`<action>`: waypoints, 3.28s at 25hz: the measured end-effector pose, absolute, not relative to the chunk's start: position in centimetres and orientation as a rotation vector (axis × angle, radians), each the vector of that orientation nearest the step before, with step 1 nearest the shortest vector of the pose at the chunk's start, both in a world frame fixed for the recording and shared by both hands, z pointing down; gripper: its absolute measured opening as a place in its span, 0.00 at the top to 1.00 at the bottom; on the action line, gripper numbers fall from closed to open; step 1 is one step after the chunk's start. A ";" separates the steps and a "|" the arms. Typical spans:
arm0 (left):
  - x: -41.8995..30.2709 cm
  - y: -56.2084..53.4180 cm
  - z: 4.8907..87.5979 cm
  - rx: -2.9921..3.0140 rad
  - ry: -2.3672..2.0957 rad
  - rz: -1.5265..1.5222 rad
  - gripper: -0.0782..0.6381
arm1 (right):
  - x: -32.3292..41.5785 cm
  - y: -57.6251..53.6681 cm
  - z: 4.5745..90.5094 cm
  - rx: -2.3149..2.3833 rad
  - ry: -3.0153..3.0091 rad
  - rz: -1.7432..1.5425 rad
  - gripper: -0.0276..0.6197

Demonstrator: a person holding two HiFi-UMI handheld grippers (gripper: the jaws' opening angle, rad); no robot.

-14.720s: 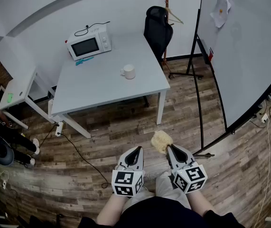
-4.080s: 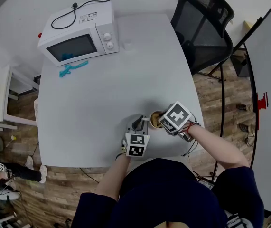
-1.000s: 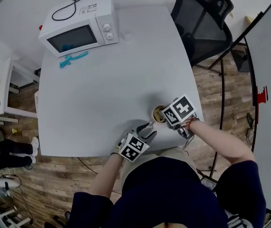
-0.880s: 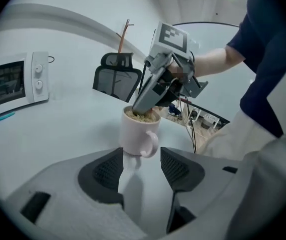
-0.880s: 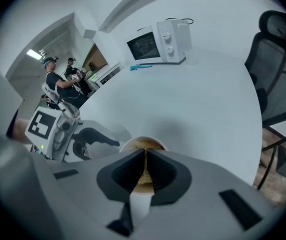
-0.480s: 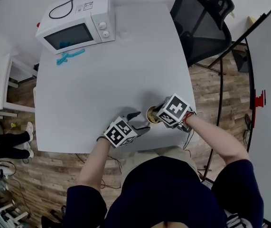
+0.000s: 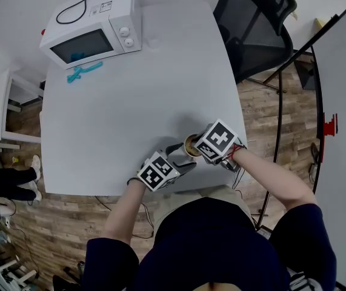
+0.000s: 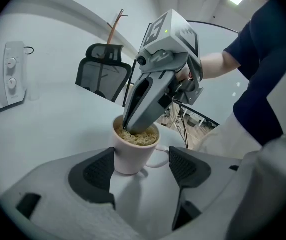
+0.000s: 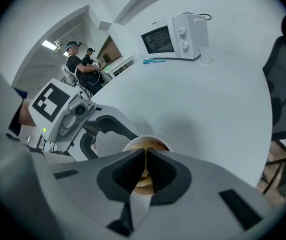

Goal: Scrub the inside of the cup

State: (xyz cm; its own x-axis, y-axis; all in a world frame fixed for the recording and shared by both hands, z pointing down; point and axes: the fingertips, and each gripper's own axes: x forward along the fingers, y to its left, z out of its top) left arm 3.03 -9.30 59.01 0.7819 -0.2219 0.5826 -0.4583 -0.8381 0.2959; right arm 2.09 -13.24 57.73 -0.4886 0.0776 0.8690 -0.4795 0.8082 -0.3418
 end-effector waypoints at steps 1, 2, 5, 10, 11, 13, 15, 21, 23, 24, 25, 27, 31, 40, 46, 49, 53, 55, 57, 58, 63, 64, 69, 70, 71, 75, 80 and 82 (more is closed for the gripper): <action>3.1 -9.3 59.0 2.544 -0.529 0.748 0.43 | 2.2 -13.3 57.7 0.315 -1.976 0.716 0.90; 3.2 -9.2 58.9 2.542 -0.546 0.739 0.43 | 2.2 -13.3 57.7 0.332 -1.973 0.743 0.90; 3.5 -9.2 58.9 2.534 -0.604 0.708 0.43 | 2.4 -13.3 57.8 0.374 -1.964 0.816 0.90; 3.5 -9.2 59.0 2.531 -0.639 0.677 0.43 | 2.6 -13.3 57.4 0.360 -2.021 0.765 0.90; 3.6 -9.2 59.0 2.537 -0.633 0.685 0.43 | 2.5 -13.3 57.1 0.339 -2.047 0.727 0.90; 3.6 -9.3 59.0 2.554 -0.625 0.709 0.43 | 2.3 -12.9 56.5 0.285 -2.090 0.689 0.90; 3.3 -9.5 59.0 2.564 -0.632 0.730 0.43 | 2.3 -12.3 55.9 0.225 -2.112 0.691 0.83; 2.4 -10.2 58.5 2.515 -0.678 0.690 0.43 | 3.0 -12.6 54.3 0.131 -2.165 0.445 0.71; 2.6 -9.9 58.2 2.494 -0.684 0.668 0.43 | 3.1 -12.4 54.2 0.069 -2.144 0.328 0.70; 2.8 -9.6 58.0 2.482 -0.690 0.655 0.42 | 3.1 -12.3 54.3 0.035 -2.127 0.269 0.69; 3.0 -9.3 57.8 2.468 -0.700 0.642 0.42 | 3.0 -12.2 54.4 0.001 -2.110 0.209 0.69; 3.7 -8.8 57.6 2.448 -0.727 0.626 0.41 | 2.8 -12.0 54.6 -0.063 -2.078 0.099 0.68; 4.4 -9.0 58.2 2.429 -0.851 0.646 0.40 | 2.5 -11.8 55.4 -0.168 -2.020 -0.030 0.67; 5.4 -10.4 59.9 2.336 -1.104 0.666 0.35 | 1.9 -10.9 56.2 -0.340 -1.909 -0.137 0.66; 5.5 -10.8 60.3 2.320 -1.163 0.657 0.34 | 1.9 -10.8 56.3 -0.390 -1.894 -0.107 0.62; 5.5 -10.8 60.3 2.335 -1.144 0.654 0.34 | 1.7 -10.5 56.6 -0.398 -1.898 -0.103 0.62; 5.5 -10.8 60.3 2.344 -1.127 0.655 0.34 | 1.5 -10.6 56.9 -0.391 -1.882 -0.114 0.63; 5.4 -10.8 60.3 2.346 -1.124 0.655 0.34 | 1.5 -10.6 56.9 -0.383 -1.874 -0.126 0.63; 5.4 -10.8 60.3 2.349 -1.122 0.654 0.34 | 1.2 -10.7 57.0 -0.369 -1.878 -0.132 0.63; 5.3 -10.8 60.2 2.350 -1.120 0.655 0.34 | 1.0 -10.7 57.1 -0.361 -1.879 -0.140 0.64; 5.4 -10.9 60.1 2.354 -1.114 0.657 0.34 | 1.0 -10.6 57.6 -0.355 -1.873 -0.182 0.70; 5.4 -10.9 60.1 2.354 -1.114 0.659 0.34 | 1.1 -10.5 57.7 -0.352 -1.877 -0.178 0.71; 5.4 -10.9 60.1 2.356 -1.116 0.659 0.34 | 1.5 -10.0 58.1 -0.351 -1.895 -0.208 0.80; 5.4 -10.9 60.1 2.356 -1.115 0.659 0.34 | 1.5 -9.9 58.2 -0.351 -1.899 -0.220 0.83; 5.4 -10.9 60.1 2.355 -1.115 0.660 0.34 | 1.6 -9.8 58.2 -0.353 -1.900 -0.227 0.85; 5.3 -10.9 60.2 2.354 -1.118 0.659 0.34 | 1.6 -9.7 58.2 -0.363 -1.910 -0.221 0.89; 5.4 -10.9 60.1 2.359 -1.117 0.658 0.34 | 1.7 -10.0 57.9 -0.354 -1.926 -0.156 0.90; 5.4 -10.9 60.1 2.362 -1.115 0.658 0.34 | 1.8 -10.1 57.8 -0.352 -1.925 -0.137 0.89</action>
